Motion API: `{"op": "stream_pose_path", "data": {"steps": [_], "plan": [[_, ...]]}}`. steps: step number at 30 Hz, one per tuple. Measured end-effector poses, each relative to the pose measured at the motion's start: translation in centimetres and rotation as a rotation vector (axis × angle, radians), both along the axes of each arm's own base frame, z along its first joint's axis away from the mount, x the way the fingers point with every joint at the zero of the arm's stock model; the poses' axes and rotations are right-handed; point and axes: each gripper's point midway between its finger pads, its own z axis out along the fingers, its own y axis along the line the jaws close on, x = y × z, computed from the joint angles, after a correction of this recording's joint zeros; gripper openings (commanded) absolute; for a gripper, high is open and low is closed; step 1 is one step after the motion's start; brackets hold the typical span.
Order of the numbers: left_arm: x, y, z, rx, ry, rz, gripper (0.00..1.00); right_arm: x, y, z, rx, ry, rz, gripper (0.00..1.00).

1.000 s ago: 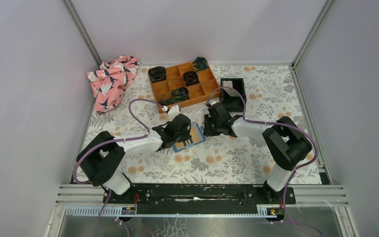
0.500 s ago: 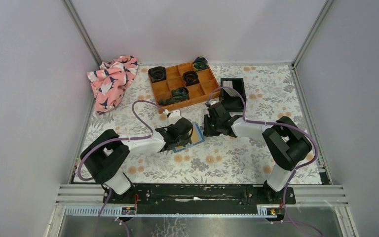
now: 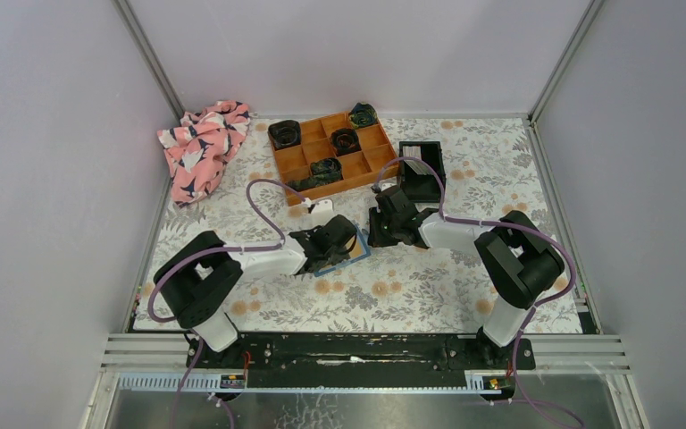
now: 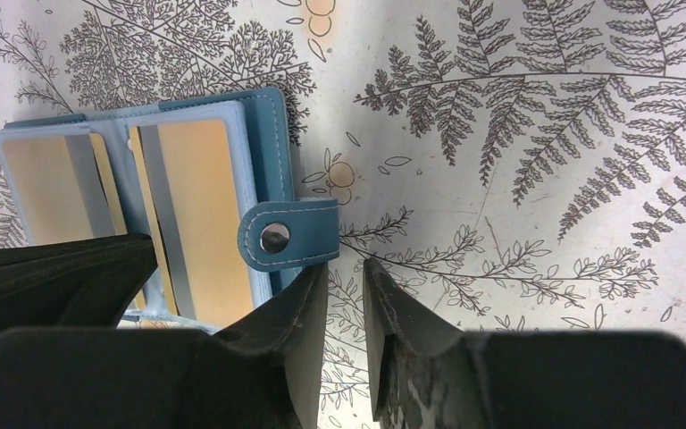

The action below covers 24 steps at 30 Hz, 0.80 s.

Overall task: Put the credit cards into the card holder
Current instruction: Insert the credit card into the card holder.

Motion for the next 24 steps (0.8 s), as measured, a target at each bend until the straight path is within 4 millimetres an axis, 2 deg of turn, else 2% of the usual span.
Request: {"op": "stream_pose_path", "data": {"steps": [9,17,24], "plan": [[0.2,0.0,0.2,0.011,-0.02,0.007,0.0,-0.1,0.1,0.0,0.0,0.0,0.003,0.28],[1.7,-1.1,1.5,-0.005,-0.06,0.02,0.0,-0.2,0.2,0.0,0.0,0.0,0.008,0.28],[1.8,-1.2,0.8,0.012,-0.05,0.019,0.0,-0.2,0.2,0.0,-0.001,-0.001,0.008,0.28]]}}
